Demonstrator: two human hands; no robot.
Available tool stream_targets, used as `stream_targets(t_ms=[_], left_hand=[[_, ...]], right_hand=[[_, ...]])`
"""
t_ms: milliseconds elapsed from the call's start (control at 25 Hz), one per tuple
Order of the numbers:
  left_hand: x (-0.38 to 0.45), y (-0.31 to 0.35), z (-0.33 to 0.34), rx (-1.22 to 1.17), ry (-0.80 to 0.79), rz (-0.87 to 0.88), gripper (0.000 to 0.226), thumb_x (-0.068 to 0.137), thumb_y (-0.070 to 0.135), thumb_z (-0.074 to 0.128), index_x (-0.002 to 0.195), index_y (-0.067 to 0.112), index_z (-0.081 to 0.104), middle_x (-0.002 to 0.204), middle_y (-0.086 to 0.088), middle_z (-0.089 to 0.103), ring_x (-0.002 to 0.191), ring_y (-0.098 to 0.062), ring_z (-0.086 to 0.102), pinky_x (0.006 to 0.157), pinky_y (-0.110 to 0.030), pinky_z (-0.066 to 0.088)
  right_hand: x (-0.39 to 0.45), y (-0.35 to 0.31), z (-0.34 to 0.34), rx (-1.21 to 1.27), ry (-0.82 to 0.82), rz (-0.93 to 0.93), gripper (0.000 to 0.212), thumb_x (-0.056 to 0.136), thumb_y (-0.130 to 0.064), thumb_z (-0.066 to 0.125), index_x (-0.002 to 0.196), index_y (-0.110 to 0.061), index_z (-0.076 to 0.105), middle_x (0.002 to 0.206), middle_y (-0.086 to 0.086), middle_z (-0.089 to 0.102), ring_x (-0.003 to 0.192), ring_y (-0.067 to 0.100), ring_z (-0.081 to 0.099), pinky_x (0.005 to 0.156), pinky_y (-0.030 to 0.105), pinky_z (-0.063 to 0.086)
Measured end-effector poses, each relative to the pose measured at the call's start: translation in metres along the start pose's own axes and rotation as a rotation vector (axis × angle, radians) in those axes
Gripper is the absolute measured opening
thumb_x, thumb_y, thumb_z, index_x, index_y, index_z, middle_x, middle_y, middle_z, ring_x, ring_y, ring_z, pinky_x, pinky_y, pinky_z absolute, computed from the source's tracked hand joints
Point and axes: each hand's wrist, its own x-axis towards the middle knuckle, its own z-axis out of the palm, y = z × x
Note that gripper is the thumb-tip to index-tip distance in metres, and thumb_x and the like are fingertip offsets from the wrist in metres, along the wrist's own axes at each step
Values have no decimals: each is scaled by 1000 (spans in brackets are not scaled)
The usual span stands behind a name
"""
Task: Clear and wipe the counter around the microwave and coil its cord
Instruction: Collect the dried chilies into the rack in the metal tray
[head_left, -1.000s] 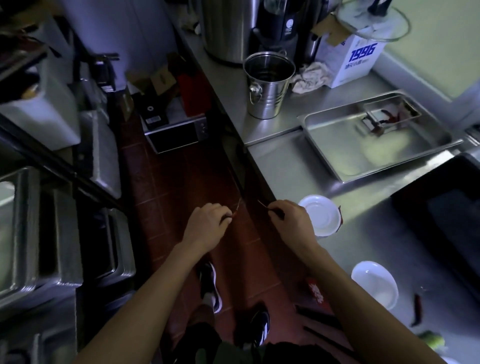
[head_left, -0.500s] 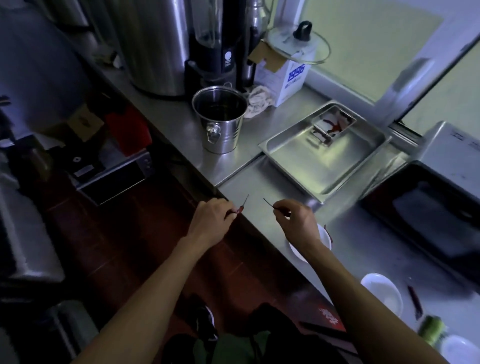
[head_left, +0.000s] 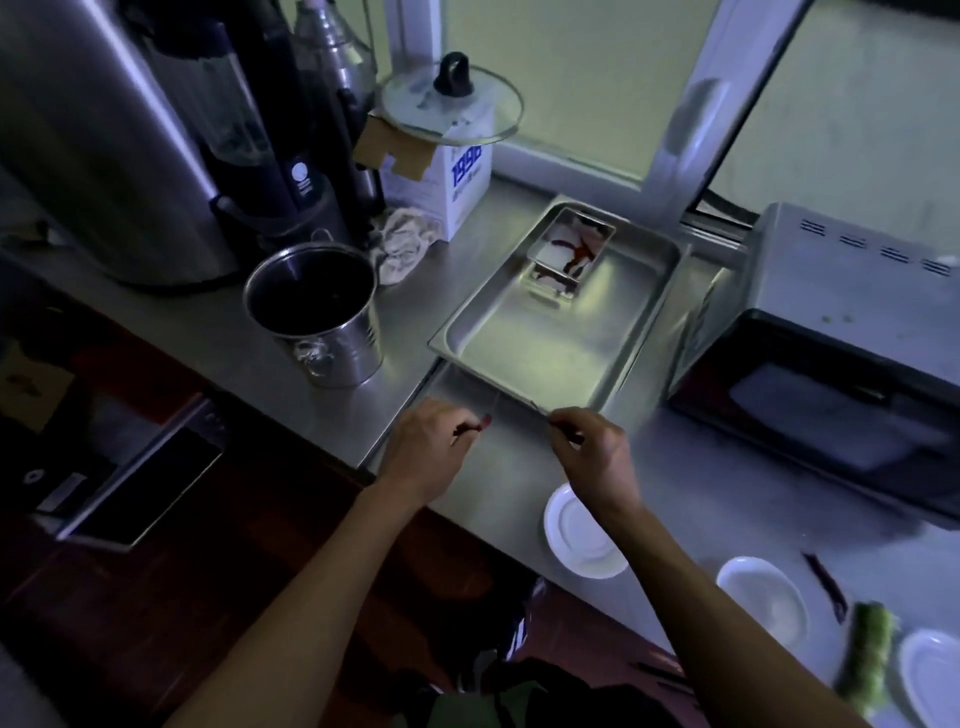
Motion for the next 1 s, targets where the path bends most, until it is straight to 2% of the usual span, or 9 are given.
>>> stream_targets(t_ms=[200, 440, 600, 720, 840, 1000], left_hand=[[70, 2, 17, 37, -44, 64, 8, 86, 22, 69, 93, 23, 72, 88, 5, 69, 87, -19, 58, 78, -32, 45], [148, 18, 37, 75, -118, 144, 6, 86, 22, 71, 92, 20, 72, 85, 4, 69, 86, -23, 59, 73, -43, 49], [220, 24, 51, 90, -158, 194, 6, 87, 24, 71, 93, 21, 72, 86, 6, 69, 89, -21, 60, 76, -41, 48], [279, 25, 63, 83, -217, 221, 10, 89, 24, 70, 99, 22, 73, 95, 2, 71, 93, -22, 61, 81, -41, 49], [331, 24, 71, 72, -202, 242, 15, 90, 24, 69, 104, 23, 73, 102, 0, 71, 96, -22, 62, 84, -41, 51], [393, 9, 86, 144, -240, 297, 14, 91, 26, 67, 103, 23, 72, 100, 2, 72, 93, -20, 62, 77, -34, 47]], right_hand=[[51, 31, -10, 3, 73, 49, 15, 85, -3, 70, 94, -13, 74, 89, 2, 73, 79, 21, 68, 74, 43, 56], [103, 55, -24, 14, 131, 118, 14, 84, -2, 70, 95, -10, 74, 89, 4, 73, 79, 22, 68, 74, 43, 55], [140, 71, -27, -29, 196, 167, 13, 85, -1, 70, 97, -6, 74, 91, 6, 73, 81, 22, 68, 75, 43, 56], [167, 82, -26, -72, 254, 198, 12, 86, -2, 70, 97, -6, 74, 92, 6, 73, 81, 20, 68, 75, 43, 57], [195, 88, -25, -77, 288, 257, 12, 87, -4, 70, 97, -10, 74, 91, 3, 73, 81, 17, 68, 75, 42, 58], [239, 99, -13, -39, 302, 377, 14, 89, -7, 68, 99, -14, 74, 92, -1, 71, 83, 13, 67, 77, 39, 58]])
